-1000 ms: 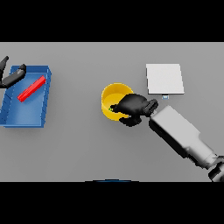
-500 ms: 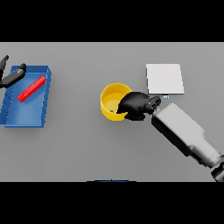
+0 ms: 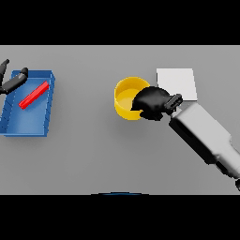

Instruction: Pick up the red beaker and tilt it to pour out 1 green nut into yellow bowl. Pick up the yellow bowl and place it on the metallic measuring scale.

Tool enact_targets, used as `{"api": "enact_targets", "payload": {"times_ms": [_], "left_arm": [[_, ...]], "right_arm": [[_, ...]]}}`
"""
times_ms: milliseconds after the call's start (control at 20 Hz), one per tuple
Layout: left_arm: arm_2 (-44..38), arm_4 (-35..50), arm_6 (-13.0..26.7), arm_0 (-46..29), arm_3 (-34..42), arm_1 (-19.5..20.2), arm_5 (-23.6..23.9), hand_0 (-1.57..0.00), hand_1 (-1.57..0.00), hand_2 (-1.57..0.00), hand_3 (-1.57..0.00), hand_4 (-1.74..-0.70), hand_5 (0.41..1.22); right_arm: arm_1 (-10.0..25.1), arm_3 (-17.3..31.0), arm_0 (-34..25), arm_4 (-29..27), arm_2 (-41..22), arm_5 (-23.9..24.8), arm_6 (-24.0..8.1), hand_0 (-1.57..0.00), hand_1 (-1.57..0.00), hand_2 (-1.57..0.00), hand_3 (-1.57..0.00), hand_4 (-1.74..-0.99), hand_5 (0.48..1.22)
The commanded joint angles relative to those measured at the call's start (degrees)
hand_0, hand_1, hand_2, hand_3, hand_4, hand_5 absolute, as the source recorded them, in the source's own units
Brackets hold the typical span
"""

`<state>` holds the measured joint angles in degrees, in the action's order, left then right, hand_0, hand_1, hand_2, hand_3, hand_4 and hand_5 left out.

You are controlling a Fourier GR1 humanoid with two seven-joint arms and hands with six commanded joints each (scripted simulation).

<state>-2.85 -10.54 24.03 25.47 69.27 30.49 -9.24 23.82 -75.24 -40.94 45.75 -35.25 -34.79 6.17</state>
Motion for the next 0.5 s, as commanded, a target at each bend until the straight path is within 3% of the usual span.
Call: {"api": "enact_targets", "payload": {"times_ms": [0,250,450], "left_arm": [[-0.5,0.3,-0.1,0.9,-1.0,0.4,-0.4,0.00,0.00,0.00,0.00,-0.79,0.702],[-0.7,1.0,0.3,1.3,-0.5,0.1,-0.5,0.00,0.00,0.00,0.00,-0.81,0.703],[-0.8,1.8,2.2,0.3,1.3,0.1,-1.0,0.00,0.00,0.00,0.00,-0.83,0.728]], "right_arm": [[0.3,-1.1,0.4,0.0,0.2,-0.3,-1.2,-1.56,-1.56,-1.45,-1.20,-1.738,1.219],[2.0,-4.4,0.9,-0.9,2.7,-1.5,-4.7,-1.53,-1.57,-1.52,-1.18,-1.740,1.220],[5.0,-1.2,-0.7,-0.6,5.6,2.4,-2.7,-1.55,-1.57,-1.52,-1.17,-1.741,1.220]]}}
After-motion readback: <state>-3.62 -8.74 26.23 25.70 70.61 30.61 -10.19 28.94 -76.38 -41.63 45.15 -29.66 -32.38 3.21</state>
